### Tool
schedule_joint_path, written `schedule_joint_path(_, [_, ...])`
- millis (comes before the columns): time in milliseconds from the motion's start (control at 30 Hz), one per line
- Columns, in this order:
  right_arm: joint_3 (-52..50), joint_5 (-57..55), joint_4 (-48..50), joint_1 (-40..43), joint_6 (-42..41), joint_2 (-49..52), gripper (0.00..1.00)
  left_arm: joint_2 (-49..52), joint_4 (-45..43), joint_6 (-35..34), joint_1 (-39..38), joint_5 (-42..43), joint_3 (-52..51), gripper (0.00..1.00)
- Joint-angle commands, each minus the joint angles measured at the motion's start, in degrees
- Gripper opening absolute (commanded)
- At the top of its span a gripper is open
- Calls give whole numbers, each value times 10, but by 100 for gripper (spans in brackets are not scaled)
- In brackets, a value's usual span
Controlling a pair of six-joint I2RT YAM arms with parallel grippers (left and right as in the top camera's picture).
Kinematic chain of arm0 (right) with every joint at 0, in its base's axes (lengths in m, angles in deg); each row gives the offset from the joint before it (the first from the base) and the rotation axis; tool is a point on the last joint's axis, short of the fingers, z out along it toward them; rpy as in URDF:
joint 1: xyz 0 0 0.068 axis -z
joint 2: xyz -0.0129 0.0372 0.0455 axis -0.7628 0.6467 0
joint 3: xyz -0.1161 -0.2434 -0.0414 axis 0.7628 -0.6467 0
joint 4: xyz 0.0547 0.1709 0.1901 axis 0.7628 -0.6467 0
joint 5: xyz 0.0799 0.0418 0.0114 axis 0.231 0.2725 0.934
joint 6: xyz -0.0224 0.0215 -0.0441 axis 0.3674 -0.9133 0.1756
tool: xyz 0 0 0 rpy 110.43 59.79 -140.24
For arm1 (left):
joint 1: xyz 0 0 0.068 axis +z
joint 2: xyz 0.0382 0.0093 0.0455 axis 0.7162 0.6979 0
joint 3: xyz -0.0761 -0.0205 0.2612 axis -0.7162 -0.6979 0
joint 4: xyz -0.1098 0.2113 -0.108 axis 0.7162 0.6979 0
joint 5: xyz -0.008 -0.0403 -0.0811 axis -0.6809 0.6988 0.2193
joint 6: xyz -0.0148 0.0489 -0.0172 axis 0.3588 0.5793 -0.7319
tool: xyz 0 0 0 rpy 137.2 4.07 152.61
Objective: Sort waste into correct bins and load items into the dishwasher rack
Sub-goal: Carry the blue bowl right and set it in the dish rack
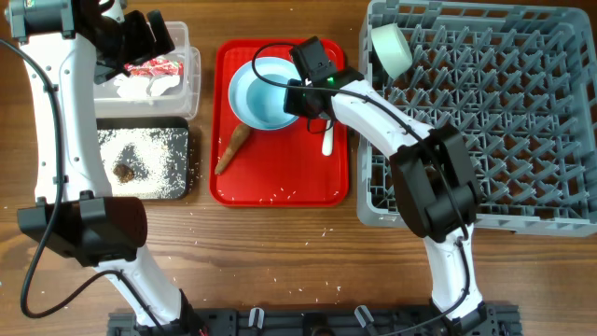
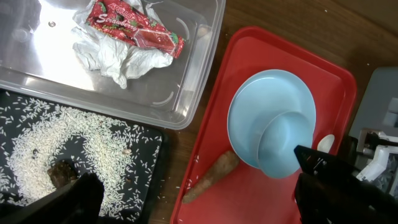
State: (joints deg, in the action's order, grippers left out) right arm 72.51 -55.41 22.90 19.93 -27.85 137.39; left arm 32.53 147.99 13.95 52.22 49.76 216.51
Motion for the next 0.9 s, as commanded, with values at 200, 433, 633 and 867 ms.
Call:
schedule_joint_path(200, [38,-182,-202,86,50,-337,4,0,-1,0,1,-3,2,100])
schedule_joint_path(433, [17,-401,-408,120,31,-392,4,0,-1,0,1,-3,2,100])
schedule_joint_path(633, [-26,-489,-414,120,64,-329,4,0,-1,0,1,-3,2,100])
schedule_joint_path(867, [-26,-645,-375,120,193,-268,4,0,-1,0,1,-3,2,100])
